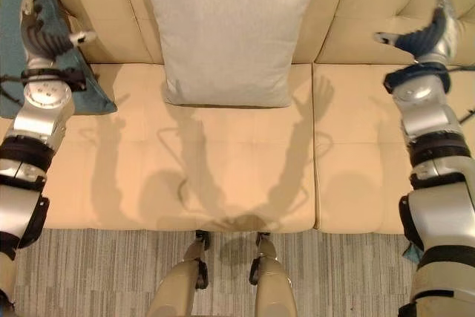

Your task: Pick up all the scattered cushions and arrange them neatly on the sofa.

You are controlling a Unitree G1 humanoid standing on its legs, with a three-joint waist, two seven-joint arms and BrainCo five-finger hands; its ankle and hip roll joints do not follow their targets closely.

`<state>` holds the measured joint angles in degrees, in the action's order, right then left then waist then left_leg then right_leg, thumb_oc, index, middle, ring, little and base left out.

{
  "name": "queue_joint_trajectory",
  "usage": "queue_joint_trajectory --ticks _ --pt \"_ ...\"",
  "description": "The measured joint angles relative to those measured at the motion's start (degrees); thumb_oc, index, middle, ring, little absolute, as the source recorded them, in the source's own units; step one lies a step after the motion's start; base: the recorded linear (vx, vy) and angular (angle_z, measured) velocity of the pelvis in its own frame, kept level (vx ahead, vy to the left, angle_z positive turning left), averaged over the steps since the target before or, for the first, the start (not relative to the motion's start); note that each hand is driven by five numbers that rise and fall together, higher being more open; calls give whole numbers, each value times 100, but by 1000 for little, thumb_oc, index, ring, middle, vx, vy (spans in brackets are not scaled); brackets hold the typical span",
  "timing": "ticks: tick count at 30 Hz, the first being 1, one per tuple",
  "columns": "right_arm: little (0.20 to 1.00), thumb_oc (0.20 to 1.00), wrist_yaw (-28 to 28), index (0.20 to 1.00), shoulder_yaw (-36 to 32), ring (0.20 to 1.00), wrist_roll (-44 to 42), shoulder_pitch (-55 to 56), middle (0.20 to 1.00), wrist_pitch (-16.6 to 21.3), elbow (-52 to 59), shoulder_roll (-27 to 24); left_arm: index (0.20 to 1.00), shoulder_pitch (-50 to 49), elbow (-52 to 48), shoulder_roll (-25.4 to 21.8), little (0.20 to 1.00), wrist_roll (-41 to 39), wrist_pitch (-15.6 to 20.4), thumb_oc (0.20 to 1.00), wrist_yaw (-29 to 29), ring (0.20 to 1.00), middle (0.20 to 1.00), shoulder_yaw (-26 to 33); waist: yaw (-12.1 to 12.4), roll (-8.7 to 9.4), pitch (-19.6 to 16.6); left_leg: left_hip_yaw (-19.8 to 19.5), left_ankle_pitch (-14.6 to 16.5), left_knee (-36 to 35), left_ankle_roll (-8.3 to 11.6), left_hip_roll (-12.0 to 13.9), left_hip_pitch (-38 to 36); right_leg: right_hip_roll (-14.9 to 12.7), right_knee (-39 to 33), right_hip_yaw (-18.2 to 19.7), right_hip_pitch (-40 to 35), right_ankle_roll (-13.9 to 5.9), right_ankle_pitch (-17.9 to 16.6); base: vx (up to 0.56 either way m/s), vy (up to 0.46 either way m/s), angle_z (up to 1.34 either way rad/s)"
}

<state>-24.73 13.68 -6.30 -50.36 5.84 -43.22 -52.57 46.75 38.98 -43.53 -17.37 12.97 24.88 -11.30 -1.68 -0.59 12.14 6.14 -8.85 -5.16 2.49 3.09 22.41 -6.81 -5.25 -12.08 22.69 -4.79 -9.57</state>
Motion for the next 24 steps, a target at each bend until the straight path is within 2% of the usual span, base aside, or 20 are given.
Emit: queue_joint_trajectory --ticks 3,4,5,6,8,11,12,13,16,17,20,22,24 --pt "1000 1000 239 1000 -702 1000 58 1577 1000 46 936 375 1000 -1614 -1005 204 1000 135 -20 1000 -181 1000 1000 414 -34 43 -11 -11 44 -5 50 3 -371 2 -2 0 -363 27 88 90 -37 0" --pt "1000 1000 320 1000 -713 1000 131 1947 1000 46 989 480 1000 -1974 -1093 257 1000 191 -29 1000 -258 1000 1000 404 -32 64 -25 -15 81 -7 66 7 -508 2 -2 0 -499 -1 152 159 -59 -7" --pt "1000 1000 532 1000 -894 1000 274 2748 1000 53 1327 681 1000 -2751 -1449 291 1000 389 -31 1000 -409 1000 1000 543 -27 68 -87 -20 235 -8 109 58 -673 57 -4 -4 -643 -3 205 119 -38 -9" --pt "1000 1000 633 1000 -1225 1000 384 3261 1000 104 1655 910 1000 -3256 -1832 408 1000 542 -5 1000 -490 1000 1000 806 -37 88 -92 -21 255 -9 95 71 -786 69 -4 -6 -752 19 218 111 -35 -10" --pt "1000 1000 848 1000 -1458 1000 559 4160 1000 147 1616 1241 1000 -4119 -1988 828 1000 783 -15 1000 -674 1000 1000 993 -33 104 -190 -20 338 -11 123 87 -1127 71 -7 -1 -1081 -19 326 38 -56 -4" --pt "1000 1000 1018 1000 -1812 1000 723 4832 1000 199 1622 1842 1000 -4915 -2231 1313 1000 992 -12 1000 -873 1000 1000 1246 -31 141 -415 -9 417 -14 119 102 -1365 69 -29 23 -1308 11 373 -3 -70 -6" --pt "1000 1000 1193 1000 -1759 1000 875 5260 1000 218 1570 2032 1000 -5407 -2172 1707 1000 1012 -2 1000 -1029 1000 1000 1365 -33 127 -576 1 454 -12 125 103 -1475 80 -31 29 -1398 18 392 -25 -65 -7" --pt "1000 1000 1262 1000 -1766 1000 888 5432 1000 206 1479 2244 1000 -5649 -2088 2019 1000 1004 -14 1000 -1100 1000 1000 1442 -37 121 -621 22 455 -12 105 104 -1596 82 -33 38 -1522 12 409 -70 -117 -5" --pt "1000 1000 1488 1000 -1620 1000 1028 5779 1000 268 1130 2519 1000 -5986 -1302 2460 1000 1012 -76 1000 -1379 1000 1000 1247 -40 50 -777 41 489 -10 67 115 -1799 78 -33 33 -1726 -13 451 -58 -74 0" --pt "1000 1000 1582 1000 -1504 1000 1062 5802 1000 197 806 2656 1000 -5948 -759 2596 1000 1007 -247 1000 -1460 1000 1000 1213 -44 36 -913 56 526 -12 80 112 -1866 77 -34 32 -1789 -9 473 -54 -63 2" --pt "1000 1000 1686 1000 -1283 1000 1110 5858 1000 202 494 2785 1000 -5977 -43 2729 1000 1042 -314 1000 -1622 1000 1000 992 -25 -6 -954 44 533 -12 82 126 -1971 89 -34 29 -1902 -8 473 -61 -75 4" --pt "1000 1000 1720 1000 -986 1000 1161 5844 1000 226 -145 2910 1000 -5812 1301 2994 1000 1137 -416 1000 -1682 1000 1000 786 -39 -74 -1052 -46 511 -11 12 141 -2077 128 -33 15 -2058 6 488 -176 -108 13" --pt "1000 1000 1703 1000 -895 1000 1175 5811 1000 226 -368 2967 1000 -5780 1502 3025 1000 1182 -489 1000 -1747 1000 1000 640 -48 -93 -1036 -71 513 37 46 173 -2038 153 -23 -14 -2108 7 498 -175 -31 14"
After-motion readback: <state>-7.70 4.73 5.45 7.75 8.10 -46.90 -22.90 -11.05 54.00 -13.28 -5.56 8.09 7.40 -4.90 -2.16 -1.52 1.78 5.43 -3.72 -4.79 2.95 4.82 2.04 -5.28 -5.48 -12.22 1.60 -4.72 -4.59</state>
